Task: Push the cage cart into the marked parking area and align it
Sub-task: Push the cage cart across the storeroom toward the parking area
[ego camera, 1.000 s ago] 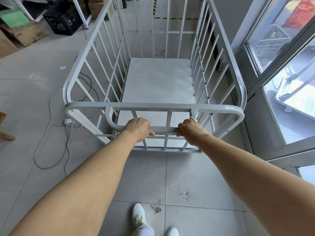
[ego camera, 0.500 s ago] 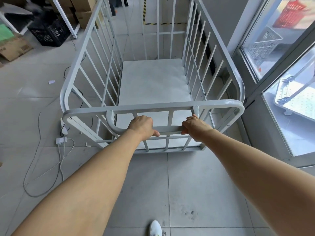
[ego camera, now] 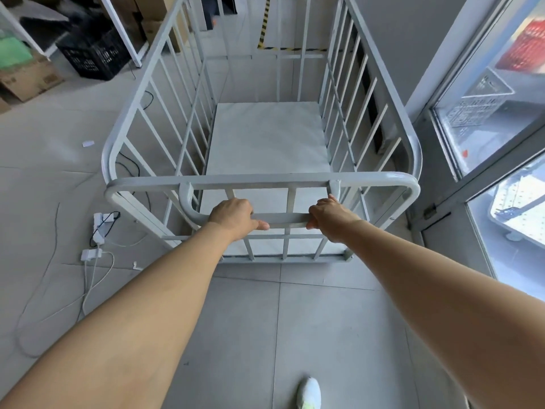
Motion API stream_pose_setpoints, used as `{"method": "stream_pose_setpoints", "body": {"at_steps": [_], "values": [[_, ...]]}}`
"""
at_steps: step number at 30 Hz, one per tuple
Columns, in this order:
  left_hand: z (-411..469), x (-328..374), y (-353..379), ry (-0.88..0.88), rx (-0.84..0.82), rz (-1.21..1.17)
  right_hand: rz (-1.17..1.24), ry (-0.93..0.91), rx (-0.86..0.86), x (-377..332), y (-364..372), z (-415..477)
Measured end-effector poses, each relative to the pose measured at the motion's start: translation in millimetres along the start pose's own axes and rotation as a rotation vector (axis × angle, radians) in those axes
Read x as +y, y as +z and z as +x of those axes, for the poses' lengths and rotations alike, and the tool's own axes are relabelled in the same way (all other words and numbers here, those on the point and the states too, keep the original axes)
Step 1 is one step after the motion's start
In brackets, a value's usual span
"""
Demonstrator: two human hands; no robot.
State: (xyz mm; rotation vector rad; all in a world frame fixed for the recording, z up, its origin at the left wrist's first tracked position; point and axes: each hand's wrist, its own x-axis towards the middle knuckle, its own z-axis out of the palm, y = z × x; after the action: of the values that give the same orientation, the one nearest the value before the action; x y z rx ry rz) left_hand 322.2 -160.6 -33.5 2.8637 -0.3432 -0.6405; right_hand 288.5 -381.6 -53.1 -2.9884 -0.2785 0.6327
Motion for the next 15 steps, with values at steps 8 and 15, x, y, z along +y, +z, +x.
{"method": "stream_pose_setpoints", "body": {"at_steps": [8, 15], "values": [[80.4, 16.1, -23.0, 0.003, -0.053, 0.17, -0.2, 0.034, -0.051, 38.8, -33.5, 66.9], [160.2, 22.5, -56.5, 0.035, -0.061, 0.242, -0.238, 0.08, -0.1, 68.8, -73.3, 134.8]]}}
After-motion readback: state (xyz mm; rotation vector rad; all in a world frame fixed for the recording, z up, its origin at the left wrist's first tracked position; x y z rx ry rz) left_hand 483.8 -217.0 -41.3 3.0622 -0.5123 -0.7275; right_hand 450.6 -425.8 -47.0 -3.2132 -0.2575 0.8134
